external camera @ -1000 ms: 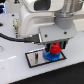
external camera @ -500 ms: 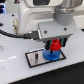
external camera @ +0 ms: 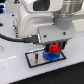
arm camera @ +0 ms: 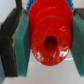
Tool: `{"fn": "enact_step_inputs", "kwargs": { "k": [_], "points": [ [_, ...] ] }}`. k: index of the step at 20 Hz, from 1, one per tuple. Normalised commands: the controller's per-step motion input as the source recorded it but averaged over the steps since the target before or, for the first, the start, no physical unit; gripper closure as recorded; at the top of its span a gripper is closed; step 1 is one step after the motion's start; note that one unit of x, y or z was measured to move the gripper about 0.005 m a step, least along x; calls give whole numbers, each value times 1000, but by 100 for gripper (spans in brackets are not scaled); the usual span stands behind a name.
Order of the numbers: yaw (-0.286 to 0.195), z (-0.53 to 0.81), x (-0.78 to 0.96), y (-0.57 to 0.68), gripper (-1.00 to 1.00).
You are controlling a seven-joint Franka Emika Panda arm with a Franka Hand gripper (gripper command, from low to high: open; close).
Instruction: Insert the blue gear onto the right peg, followed by the red gear
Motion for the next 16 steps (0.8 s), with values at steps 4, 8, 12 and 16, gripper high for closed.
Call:
{"fn": "enact_step_inputs", "kwargs": {
  "k": [4, 8, 12, 16],
  "points": [
    [0, -193, 216, -22, 100],
    [0, 113, 52, 37, 100],
    [0, 297, 52, 90, 100],
    [0, 1, 226, -44, 100]
  ]
}}
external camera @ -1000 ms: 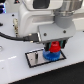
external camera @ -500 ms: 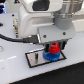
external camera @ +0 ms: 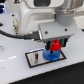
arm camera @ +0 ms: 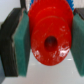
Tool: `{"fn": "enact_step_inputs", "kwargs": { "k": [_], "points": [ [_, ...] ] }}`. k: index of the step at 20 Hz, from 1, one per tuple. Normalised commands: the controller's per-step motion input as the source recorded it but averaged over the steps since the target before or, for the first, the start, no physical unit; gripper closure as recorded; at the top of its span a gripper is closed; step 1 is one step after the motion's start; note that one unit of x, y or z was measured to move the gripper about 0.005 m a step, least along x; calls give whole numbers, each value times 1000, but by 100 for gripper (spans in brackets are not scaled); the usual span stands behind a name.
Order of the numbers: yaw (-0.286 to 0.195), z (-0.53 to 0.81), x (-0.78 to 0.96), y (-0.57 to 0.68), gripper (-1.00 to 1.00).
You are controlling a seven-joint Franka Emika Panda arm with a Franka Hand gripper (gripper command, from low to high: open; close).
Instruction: Insert the blue gear onto the right peg, followed by the red gear
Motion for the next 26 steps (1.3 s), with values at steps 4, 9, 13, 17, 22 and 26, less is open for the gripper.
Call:
{"fn": "enact_step_inputs", "kwargs": {
  "k": [4, 9, 13, 17, 22, 26],
  "points": [
    [0, -138, 215, -82, 100],
    [0, -171, 201, -130, 100],
    [0, 163, 242, -69, 100],
    [0, 102, 283, -34, 100],
    [0, -28, 245, -94, 100],
    [0, -2, 266, -100, 100]
  ]
}}
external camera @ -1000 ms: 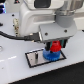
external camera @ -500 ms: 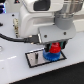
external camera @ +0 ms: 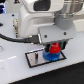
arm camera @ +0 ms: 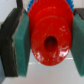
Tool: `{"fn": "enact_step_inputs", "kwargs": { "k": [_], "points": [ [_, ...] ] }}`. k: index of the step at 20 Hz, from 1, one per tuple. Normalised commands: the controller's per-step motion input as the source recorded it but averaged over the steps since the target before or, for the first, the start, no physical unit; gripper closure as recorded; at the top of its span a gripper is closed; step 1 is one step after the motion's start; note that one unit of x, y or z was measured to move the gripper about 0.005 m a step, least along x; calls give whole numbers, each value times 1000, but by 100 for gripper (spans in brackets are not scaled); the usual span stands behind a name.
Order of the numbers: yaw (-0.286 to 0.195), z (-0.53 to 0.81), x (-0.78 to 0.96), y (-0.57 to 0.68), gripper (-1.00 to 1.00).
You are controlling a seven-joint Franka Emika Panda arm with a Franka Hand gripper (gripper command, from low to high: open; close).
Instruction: Insert the blue gear onto the right peg, followed by the red gear
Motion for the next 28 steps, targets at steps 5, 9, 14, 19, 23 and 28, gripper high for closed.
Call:
{"fn": "enact_step_inputs", "kwargs": {
  "k": [5, 9, 14, 19, 23, 28],
  "points": [
    [0, -19, 237, -43, 100],
    [0, 60, 116, -48, 100],
    [0, 284, 54, -42, 100],
    [0, 67, 276, -126, 100],
    [0, -93, 225, -113, 100],
    [0, -170, 196, -117, 100]
  ]
}}
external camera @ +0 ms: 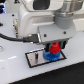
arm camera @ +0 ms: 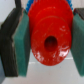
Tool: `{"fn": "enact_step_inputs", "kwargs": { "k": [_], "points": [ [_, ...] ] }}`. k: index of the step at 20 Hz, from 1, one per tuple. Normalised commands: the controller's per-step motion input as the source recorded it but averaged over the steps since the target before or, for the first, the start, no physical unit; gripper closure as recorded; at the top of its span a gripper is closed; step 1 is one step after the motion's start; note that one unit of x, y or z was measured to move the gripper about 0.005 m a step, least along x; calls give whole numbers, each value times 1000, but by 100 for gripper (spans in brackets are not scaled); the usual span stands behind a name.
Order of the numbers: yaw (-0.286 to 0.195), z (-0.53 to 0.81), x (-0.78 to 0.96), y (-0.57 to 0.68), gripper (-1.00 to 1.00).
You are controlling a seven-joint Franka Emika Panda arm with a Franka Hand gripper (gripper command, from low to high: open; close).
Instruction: Insert the blue gear onto the right peg, followed by the red gear
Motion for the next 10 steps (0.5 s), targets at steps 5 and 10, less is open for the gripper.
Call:
{"fn": "enact_step_inputs", "kwargs": {
  "k": [5, 10],
  "points": [
    [0, -246, 203, -34, 100],
    [0, 101, 84, 62, 100]
  ]
}}
